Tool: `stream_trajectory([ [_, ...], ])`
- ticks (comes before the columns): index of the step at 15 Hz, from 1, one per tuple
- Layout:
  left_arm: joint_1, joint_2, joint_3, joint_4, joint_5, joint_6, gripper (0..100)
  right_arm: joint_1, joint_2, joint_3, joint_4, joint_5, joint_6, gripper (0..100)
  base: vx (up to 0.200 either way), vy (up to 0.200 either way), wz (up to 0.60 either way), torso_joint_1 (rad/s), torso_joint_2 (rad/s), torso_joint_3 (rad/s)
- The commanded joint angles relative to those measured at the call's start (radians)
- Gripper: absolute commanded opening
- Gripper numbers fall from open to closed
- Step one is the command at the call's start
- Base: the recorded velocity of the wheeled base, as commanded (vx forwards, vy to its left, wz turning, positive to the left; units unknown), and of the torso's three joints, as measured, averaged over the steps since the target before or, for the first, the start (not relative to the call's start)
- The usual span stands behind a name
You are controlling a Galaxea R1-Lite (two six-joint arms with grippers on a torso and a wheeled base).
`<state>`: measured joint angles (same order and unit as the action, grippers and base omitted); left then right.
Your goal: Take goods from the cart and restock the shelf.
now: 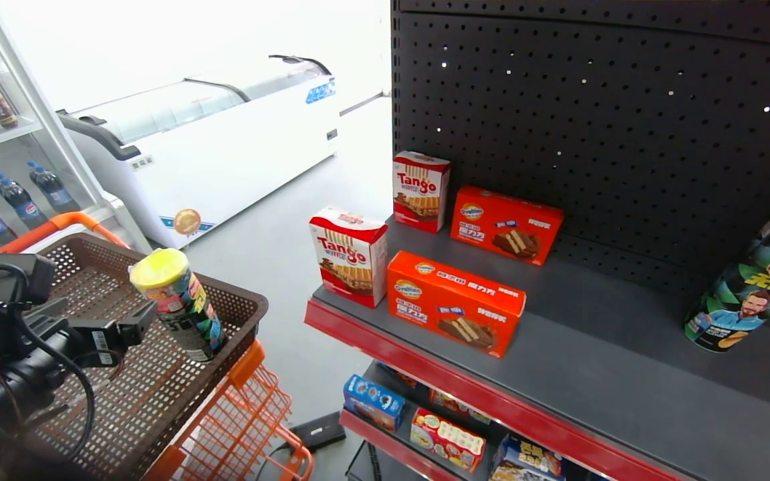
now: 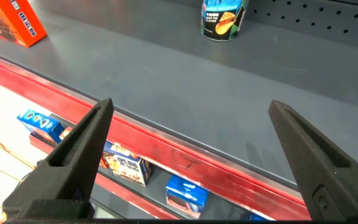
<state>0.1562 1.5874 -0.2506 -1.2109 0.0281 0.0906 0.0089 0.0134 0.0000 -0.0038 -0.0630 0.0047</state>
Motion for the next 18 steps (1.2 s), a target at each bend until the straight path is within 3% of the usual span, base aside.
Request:
stream_trajectory([
  [1,0.017,0.181,0.007,-0.087,0.001,0.009,100,0.0,0.0,0.0,-0.001,0.0,0.0,100,0.0,0.0,0.0,0.0,0.0,0.0],
  [2,0.017,0.213,-0.006,-0.111,0.003,0.0,100,0.0,0.0,0.0,-0.001,0.0,0.0,100,0.0,0.0,0.0,0.0,0.0,0.0],
  [4,0.006,0.249,-0.035,-0.134,-0.007,-0.057,100,0.0,0.0,0.0,-0.001,0.0,0.0,100,0.0,0.0,0.0,0.0,0.0,0.0],
  [8,-0.03,0.307,-0.071,-0.156,-0.019,-0.068,100,0.0,0.0,0.0,-0.001,0.0,0.0,100,0.0,0.0,0.0,0.0,0.0,0.0],
  [10,-0.03,0.352,-0.124,-0.171,-0.056,-0.054,100,0.0,0.0,0.0,-0.001,0.0,0.0,100,0.0,0.0,0.0,0.0,0.0,0.0],
  [13,-0.02,0.422,-0.179,-0.171,-0.083,0.014,100,0.0,0.0,0.0,-0.001,0.0,0.0,100,0.0,0.0,0.0,0.0,0.0,0.0],
  [18,-0.001,0.51,-0.274,-0.174,-0.083,0.027,100,0.0,0.0,0.0,-0.001,0.0,0.0,100,0.0,0.0,0.0,0.0,0.0,0.0],
])
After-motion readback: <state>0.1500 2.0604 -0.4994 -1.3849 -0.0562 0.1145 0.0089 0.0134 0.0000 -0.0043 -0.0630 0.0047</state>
